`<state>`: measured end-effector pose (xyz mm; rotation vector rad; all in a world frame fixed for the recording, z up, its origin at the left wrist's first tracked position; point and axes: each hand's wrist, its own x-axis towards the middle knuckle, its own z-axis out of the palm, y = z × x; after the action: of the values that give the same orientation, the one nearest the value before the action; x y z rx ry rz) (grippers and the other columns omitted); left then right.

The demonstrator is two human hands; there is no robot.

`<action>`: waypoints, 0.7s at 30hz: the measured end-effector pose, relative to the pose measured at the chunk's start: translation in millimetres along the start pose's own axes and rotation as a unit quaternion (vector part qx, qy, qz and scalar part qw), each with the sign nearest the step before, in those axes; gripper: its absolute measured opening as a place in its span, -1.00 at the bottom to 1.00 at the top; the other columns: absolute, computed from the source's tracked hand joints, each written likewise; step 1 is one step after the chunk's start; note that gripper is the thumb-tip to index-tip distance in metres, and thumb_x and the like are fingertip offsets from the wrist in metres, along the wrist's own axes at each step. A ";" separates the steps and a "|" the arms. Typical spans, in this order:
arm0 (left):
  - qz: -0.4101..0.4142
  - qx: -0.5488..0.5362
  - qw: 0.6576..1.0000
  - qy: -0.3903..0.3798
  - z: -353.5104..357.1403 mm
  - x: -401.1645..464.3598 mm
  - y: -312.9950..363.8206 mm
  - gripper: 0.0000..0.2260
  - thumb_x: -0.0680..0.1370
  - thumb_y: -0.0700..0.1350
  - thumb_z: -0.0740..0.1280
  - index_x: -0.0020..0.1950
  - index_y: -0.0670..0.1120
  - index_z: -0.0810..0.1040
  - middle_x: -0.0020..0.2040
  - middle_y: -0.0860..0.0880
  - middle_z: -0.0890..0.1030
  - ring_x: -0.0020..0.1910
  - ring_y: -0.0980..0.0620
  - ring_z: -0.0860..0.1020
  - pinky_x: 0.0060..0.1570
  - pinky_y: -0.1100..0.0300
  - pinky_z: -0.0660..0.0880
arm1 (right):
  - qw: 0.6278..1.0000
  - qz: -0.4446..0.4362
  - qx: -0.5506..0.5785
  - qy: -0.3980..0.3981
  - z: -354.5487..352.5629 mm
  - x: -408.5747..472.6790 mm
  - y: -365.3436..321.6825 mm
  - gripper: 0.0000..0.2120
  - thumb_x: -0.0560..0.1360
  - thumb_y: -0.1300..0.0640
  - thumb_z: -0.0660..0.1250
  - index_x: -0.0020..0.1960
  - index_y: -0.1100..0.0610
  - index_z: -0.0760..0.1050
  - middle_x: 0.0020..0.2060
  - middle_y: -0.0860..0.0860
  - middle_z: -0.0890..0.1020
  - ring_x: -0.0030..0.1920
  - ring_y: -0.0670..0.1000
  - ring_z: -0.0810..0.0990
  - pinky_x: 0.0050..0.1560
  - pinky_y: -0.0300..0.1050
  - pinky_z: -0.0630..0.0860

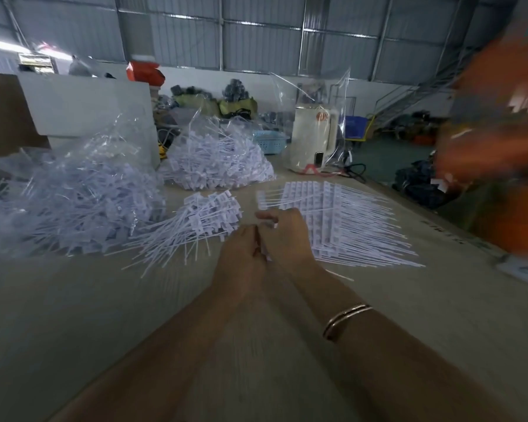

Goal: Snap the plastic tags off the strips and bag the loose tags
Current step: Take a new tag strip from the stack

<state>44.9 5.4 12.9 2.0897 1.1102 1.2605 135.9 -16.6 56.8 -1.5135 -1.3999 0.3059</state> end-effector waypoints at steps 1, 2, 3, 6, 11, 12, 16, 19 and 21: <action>-0.039 -0.065 0.997 -0.003 -2.8 -1.6 0.6 -0.82 0.56 -0.22 0.20 0.12 -0.20 0.51 -0.03 -0.06 0.59 0.00 -0.05 0.55 0.05 0.01 0.51 | 1.000 0.010 0.020 0.000 1.7 -3.7 -6.8 -0.76 0.52 0.26 0.23 0.14 0.21 0.57 -0.09 0.21 0.63 -0.19 0.09 0.58 -0.11 -0.15 0.57; -0.081 -0.122 0.989 -0.006 -5.0 -1.4 0.8 -0.83 0.58 -0.20 0.19 0.09 -0.16 0.55 -0.13 0.06 0.60 -0.09 0.05 0.56 -0.04 0.14 0.54 | 0.999 0.027 0.038 -0.004 1.5 -5.1 -11.7 -0.76 0.52 0.25 0.23 0.13 0.22 0.58 -0.20 0.20 0.65 -0.14 0.10 0.60 0.00 -0.06 0.57; -0.126 -0.171 0.977 0.001 -7.2 1.3 2.0 -0.82 0.59 -0.19 0.17 -0.02 -0.10 0.58 -0.25 0.13 0.60 -0.20 0.13 0.57 -0.18 0.27 0.53 | 0.997 0.052 0.055 -0.014 0.5 -4.8 -13.7 -0.77 0.52 0.25 0.22 0.11 0.24 0.59 -0.29 0.17 0.63 -0.12 0.09 0.61 0.07 -0.01 0.54; -0.252 -0.311 0.916 0.024 -14.3 15.3 4.4 -0.79 0.56 -0.19 0.20 -0.09 -0.10 0.64 -0.29 -0.03 0.66 -0.30 0.01 0.61 -0.32 0.25 0.52 | 0.982 0.149 0.091 -0.069 2.4 -5.9 -17.6 -0.71 0.51 0.30 0.18 0.18 0.24 0.54 -0.19 0.10 0.57 -0.06 0.09 0.58 0.16 0.05 0.51; -0.206 -0.174 0.958 -0.093 -30.2 9.8 4.2 -0.79 0.60 -0.10 0.21 -0.16 -0.14 0.54 -0.38 0.00 0.52 -0.37 -0.03 0.51 -0.35 0.19 0.40 | 0.973 0.175 0.139 -0.050 7.3 -16.5 -22.9 -0.67 0.50 0.39 0.13 0.15 0.23 0.56 -0.21 0.07 0.64 -0.26 -0.03 0.60 -0.14 -0.21 0.60; -0.194 -0.167 0.961 -0.103 -33.1 4.3 4.8 -0.84 0.60 -0.13 0.22 -0.10 -0.15 0.53 -0.39 0.02 0.52 -0.41 0.00 0.52 -0.37 0.20 0.41 | 0.978 0.158 0.132 -0.032 7.9 -20.7 -25.5 -0.68 0.49 0.40 0.13 0.13 0.25 0.57 -0.22 0.03 0.63 -0.33 -0.12 0.57 -0.28 -0.33 0.56; -0.218 -0.239 0.944 -0.066 -45.0 -17.8 7.3 -0.83 0.59 -0.28 0.19 0.06 -0.02 0.45 -0.37 0.02 0.60 -0.49 0.11 0.59 -0.42 0.22 0.53 | 1.000 0.015 0.007 -0.002 12.8 -29.6 -33.0 -0.73 0.47 0.43 0.14 0.06 0.41 0.57 -0.06 0.30 0.63 -0.13 0.18 0.62 -0.21 -0.10 0.53; -0.191 -0.244 0.947 -0.083 -60.7 -27.3 7.5 -0.81 0.60 -0.30 0.15 0.15 -0.12 0.45 -0.29 -0.09 0.60 -0.47 0.09 0.58 -0.44 0.29 0.51 | 0.994 -0.011 -0.087 -0.061 12.4 -32.8 -37.8 -0.66 0.52 0.27 0.16 0.24 0.11 0.54 0.05 0.19 0.61 0.01 0.16 0.59 -0.03 -0.13 0.51; -0.175 -0.235 0.951 -0.097 -70.5 -32.1 3.3 -0.78 0.60 -0.34 0.12 0.19 -0.19 0.45 -0.32 -0.12 0.55 -0.51 0.13 0.52 -0.50 0.32 0.43 | 0.976 -0.007 -0.196 -0.098 9.4 -34.5 -40.0 -0.64 0.53 0.14 0.15 0.27 -0.10 0.48 0.16 0.08 0.52 0.11 0.13 0.55 0.11 0.02 0.50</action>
<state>-23.9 -24.4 32.5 1.5436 0.9295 1.0020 94.8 -48.8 69.1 -1.8296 -1.7006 0.1789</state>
